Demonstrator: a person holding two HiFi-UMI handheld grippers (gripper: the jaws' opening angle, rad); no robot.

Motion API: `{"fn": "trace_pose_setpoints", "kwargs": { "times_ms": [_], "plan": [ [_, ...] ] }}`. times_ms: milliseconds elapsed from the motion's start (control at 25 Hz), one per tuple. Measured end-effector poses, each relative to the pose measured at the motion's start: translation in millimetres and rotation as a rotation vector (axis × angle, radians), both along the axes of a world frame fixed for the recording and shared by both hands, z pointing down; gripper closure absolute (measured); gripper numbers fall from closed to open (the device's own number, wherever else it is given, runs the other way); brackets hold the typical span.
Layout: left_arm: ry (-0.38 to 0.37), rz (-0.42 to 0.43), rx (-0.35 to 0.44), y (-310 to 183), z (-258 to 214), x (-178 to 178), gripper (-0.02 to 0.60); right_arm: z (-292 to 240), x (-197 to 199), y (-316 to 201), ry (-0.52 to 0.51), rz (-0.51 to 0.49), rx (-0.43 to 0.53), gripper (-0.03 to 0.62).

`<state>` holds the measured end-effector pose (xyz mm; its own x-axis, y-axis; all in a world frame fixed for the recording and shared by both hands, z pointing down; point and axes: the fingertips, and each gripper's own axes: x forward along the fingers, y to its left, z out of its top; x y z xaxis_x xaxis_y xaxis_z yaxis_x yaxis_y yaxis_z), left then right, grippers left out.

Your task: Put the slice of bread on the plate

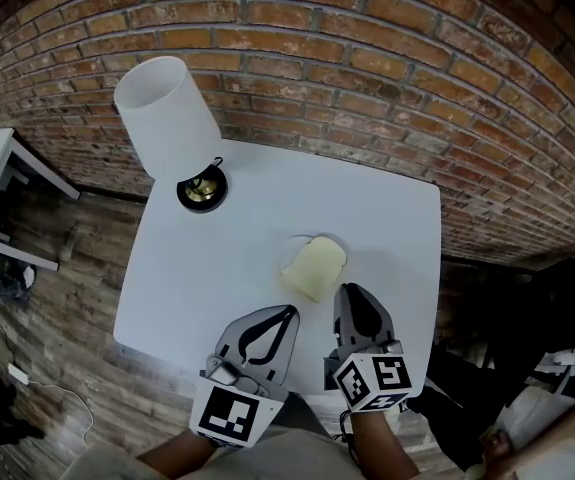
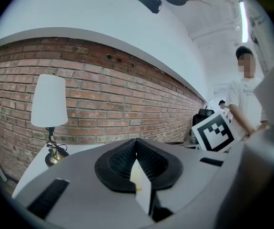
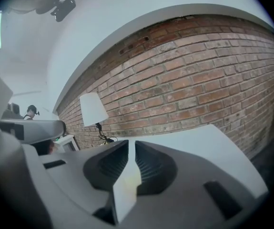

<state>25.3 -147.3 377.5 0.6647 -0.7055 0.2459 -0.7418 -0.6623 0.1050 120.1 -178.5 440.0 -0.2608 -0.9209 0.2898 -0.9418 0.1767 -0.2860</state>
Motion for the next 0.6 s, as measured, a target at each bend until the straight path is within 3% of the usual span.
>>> {"fn": "trace_pose_setpoints", "kwargs": {
  "times_ms": [600],
  "plan": [
    [0.008,0.017,0.041,30,-15,7,0.572,-65,-13,53,0.06,-0.036,0.15,0.562]
  ]
}}
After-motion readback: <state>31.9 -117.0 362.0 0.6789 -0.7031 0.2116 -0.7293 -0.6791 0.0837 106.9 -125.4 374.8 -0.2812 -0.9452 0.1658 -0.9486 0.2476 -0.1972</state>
